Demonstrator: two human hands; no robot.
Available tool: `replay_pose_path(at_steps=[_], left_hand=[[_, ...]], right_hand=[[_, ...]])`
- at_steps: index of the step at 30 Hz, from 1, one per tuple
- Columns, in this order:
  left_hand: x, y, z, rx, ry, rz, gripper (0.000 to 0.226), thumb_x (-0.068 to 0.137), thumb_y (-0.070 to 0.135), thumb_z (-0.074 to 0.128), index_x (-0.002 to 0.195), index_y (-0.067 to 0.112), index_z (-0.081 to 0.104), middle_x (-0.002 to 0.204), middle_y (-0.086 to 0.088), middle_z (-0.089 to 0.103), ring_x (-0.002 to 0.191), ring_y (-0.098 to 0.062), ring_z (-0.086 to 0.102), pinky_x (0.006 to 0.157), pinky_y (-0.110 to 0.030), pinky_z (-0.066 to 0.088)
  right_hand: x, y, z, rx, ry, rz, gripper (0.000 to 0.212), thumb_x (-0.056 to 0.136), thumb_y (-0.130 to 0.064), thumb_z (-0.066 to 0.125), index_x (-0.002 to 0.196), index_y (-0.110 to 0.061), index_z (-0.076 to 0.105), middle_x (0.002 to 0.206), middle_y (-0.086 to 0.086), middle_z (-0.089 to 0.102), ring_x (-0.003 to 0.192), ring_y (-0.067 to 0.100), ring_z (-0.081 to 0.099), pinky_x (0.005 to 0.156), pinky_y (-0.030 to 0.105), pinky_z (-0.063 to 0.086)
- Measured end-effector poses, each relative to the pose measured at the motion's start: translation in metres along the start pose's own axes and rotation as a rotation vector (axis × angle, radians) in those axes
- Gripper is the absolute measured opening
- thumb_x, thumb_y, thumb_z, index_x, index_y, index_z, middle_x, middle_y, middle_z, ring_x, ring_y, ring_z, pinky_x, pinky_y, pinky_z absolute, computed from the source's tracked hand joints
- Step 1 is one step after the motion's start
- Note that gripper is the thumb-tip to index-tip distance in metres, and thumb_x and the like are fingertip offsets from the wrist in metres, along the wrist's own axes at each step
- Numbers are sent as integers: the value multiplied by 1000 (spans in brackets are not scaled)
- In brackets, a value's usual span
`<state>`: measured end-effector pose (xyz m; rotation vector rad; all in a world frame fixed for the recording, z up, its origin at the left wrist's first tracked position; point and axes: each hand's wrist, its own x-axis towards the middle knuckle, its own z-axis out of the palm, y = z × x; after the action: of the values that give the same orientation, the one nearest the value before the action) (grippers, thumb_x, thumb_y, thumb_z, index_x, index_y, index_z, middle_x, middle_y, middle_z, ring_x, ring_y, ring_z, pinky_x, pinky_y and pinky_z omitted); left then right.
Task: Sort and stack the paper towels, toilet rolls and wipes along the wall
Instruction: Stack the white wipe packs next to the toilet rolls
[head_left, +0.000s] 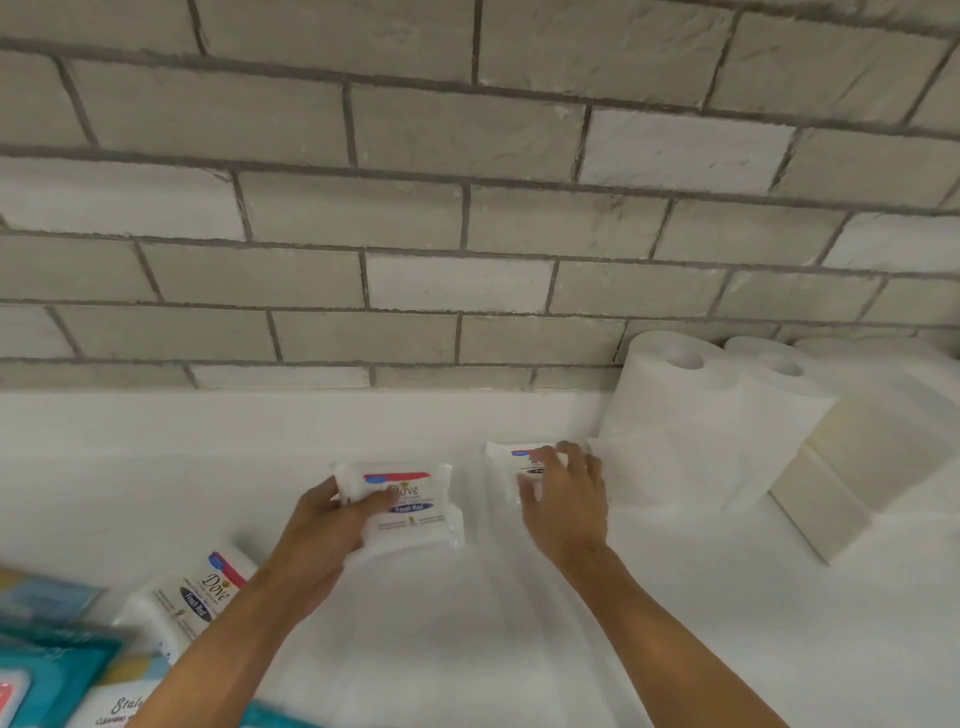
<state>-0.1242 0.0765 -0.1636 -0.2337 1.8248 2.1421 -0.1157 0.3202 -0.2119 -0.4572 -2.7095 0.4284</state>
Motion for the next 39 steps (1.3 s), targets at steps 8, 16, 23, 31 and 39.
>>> replay_pose_path(at_steps=[8, 16, 23, 31, 39], left_hand=[[59, -12, 31, 69, 91, -9, 52, 80, 8, 79, 125, 9, 52, 102, -13, 71, 86, -27, 71, 65, -41, 60], [102, -40, 49, 236, 237, -10, 66, 78, 27, 82, 132, 12, 46, 123, -12, 64, 102, -30, 67, 87, -46, 57], [100, -41, 71, 538, 238, 119, 68, 86, 31, 73, 141, 4, 43, 126, -12, 65, 116, -32, 60, 99, -40, 49], [108, -46, 72, 746, 248, 234, 35, 88, 35, 69, 108, 7, 66, 109, -11, 70, 97, -30, 64, 88, -42, 54], [115, -51, 68, 785, 241, 208, 40, 87, 42, 66, 111, 10, 63, 115, -15, 66, 103, -32, 61, 92, -46, 52]], right_hand=[[-6, 22, 24, -6, -53, -200, 30, 84, -21, 74, 113, -18, 70, 129, 14, 62, 120, 45, 54, 97, 51, 48], [2, 31, 19, 74, -140, -136, 38, 101, -28, 47, 139, -25, 51, 156, 2, 33, 147, 27, 18, 115, 39, 27], [4, 34, 19, 120, -161, -115, 39, 101, -29, 47, 140, -27, 49, 156, 0, 32, 148, 25, 18, 116, 39, 28], [2, 33, 16, 91, -209, -106, 43, 103, -31, 40, 146, -30, 39, 160, -2, 23, 150, 21, 8, 119, 38, 24], [2, 36, 14, 101, -246, -148, 43, 103, -30, 40, 147, -28, 39, 161, 0, 21, 150, 23, 7, 121, 38, 21]])
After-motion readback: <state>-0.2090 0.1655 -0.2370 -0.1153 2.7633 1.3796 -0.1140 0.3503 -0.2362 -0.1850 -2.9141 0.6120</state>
